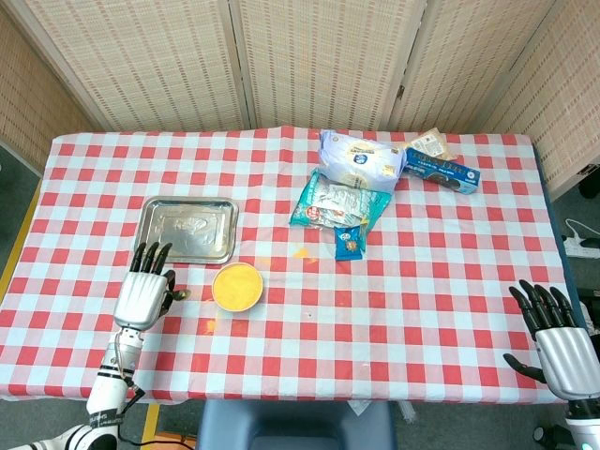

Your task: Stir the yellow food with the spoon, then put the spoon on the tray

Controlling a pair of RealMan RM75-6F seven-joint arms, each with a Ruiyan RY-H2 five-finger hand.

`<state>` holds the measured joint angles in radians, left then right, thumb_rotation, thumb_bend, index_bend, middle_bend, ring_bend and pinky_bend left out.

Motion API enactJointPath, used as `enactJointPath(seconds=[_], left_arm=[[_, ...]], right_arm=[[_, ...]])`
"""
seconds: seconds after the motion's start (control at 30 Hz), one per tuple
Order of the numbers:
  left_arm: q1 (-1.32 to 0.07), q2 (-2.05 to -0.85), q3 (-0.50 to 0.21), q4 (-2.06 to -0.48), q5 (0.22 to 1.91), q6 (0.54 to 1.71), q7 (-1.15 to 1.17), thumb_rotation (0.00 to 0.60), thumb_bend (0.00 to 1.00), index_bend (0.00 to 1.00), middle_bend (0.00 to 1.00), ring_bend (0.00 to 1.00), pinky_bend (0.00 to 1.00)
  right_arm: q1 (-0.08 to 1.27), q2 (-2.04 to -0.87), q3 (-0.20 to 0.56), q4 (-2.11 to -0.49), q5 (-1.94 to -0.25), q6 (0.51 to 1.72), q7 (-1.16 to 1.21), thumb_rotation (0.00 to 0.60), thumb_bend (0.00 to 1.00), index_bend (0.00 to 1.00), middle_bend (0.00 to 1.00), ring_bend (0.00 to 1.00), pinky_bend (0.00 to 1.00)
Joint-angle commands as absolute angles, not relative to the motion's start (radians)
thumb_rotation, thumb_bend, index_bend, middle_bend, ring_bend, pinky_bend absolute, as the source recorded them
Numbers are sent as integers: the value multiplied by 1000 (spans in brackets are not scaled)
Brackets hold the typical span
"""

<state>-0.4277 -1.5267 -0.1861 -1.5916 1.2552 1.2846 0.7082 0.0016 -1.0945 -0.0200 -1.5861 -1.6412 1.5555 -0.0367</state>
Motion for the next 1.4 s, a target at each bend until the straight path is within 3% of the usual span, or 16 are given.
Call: enactJointPath(seconds=[0.03,0.4,0.83,0.93,1.07,1.13,1.4], left_arm=[[-472,-1553,-210,-1615,1214,1262,783,600,408,604,73,0,0],[-585,-1656,-230,-1610,1093,1214,974,600,410,604,78,0,0],[-656,-1724,-214,-1584,975,1237,1123,600,409,564,79,0,0],[-668,-1731,-206,-1587,952,1241,1151,600,410,504,71,0,0],[-680,-1741,-197,-1581,943,1254,1164,600,409,286,47,0,0],[-684,-1747,-194,-1576,939,1258,1162,600,409,222,45,0,0],[-687,-1740,-177,-1591,951,1282,1149,600,410,223,45,0,0]], right_arm=[[3,-1092,-21,-1585,-1642,1552,-32,600,0,0,0,0,0],[11,-1083,-22,-1585,-1637,1534,-12,600,0,0,0,0,0],[14,-1073,-23,-1583,-1635,1530,11,600,0,0,0,0,0],[13,-1072,-24,-1583,-1636,1531,13,600,0,0,0,0,0],[11,-1070,-24,-1583,-1637,1535,18,600,0,0,0,0,0],[11,-1070,-24,-1582,-1639,1537,20,600,0,0,0,0,0],[11,-1069,-25,-1580,-1640,1536,22,600,0,0,0,0,0]])
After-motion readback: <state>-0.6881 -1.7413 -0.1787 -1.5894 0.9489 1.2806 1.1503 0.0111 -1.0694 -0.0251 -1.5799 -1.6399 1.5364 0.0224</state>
